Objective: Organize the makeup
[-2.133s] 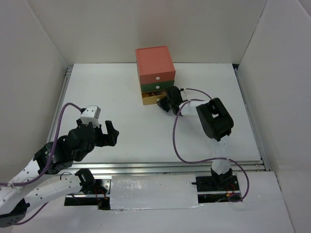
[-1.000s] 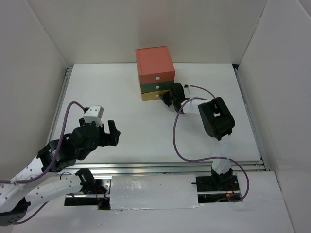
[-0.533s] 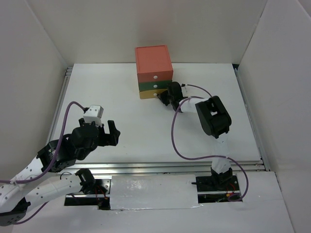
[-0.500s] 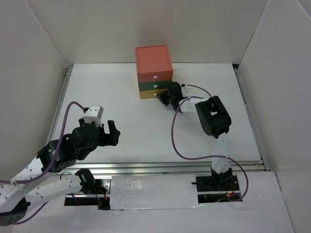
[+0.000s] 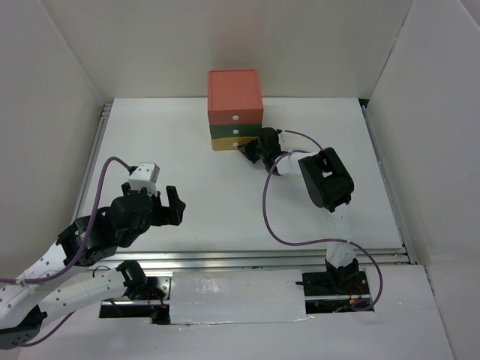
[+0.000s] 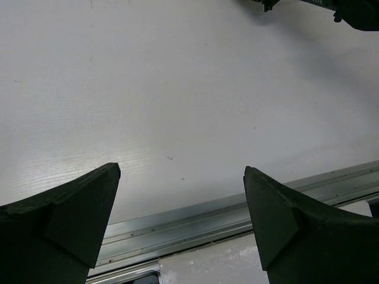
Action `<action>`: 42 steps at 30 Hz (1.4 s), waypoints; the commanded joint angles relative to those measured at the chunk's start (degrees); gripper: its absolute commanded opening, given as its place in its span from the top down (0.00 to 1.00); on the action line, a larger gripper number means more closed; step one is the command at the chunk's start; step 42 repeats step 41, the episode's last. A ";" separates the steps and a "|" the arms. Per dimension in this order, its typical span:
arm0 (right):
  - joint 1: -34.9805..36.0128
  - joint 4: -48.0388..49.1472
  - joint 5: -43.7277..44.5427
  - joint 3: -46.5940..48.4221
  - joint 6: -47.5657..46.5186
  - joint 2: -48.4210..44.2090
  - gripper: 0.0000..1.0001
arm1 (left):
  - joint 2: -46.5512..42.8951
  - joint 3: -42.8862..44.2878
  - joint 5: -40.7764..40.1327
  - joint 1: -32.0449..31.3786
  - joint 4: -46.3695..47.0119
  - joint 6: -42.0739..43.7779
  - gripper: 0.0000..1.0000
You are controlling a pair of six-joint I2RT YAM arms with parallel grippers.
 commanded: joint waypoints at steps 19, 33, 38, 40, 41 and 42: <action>0.05 -22.29 8.12 -26.08 -34.55 -58.85 0.00 | 5.01 8.12 -19.34 5.13 -12.74 -17.39 0.01; 0.15 -61.44 15.69 -19.83 -49.96 -102.80 0.00 | -7.73 4.72 -22.60 7.43 -13.12 -11.16 0.03; 0.23 -63.65 16.21 -19.74 -48.56 -107.47 0.00 | -10.82 3.91 -21.54 7.60 -11.69 -10.19 0.01; 0.14 -63.03 17.44 -20.26 -48.38 -108.44 0.00 | -10.03 3.73 -21.02 7.60 -11.08 -9.48 0.01; 0.14 -62.42 17.79 -20.79 -48.29 -108.62 0.00 | -9.59 3.73 -20.93 7.60 -10.99 -9.48 0.01; 0.14 -62.42 17.79 -20.79 -48.29 -108.62 0.00 | -9.59 3.73 -20.93 7.60 -10.99 -9.48 0.01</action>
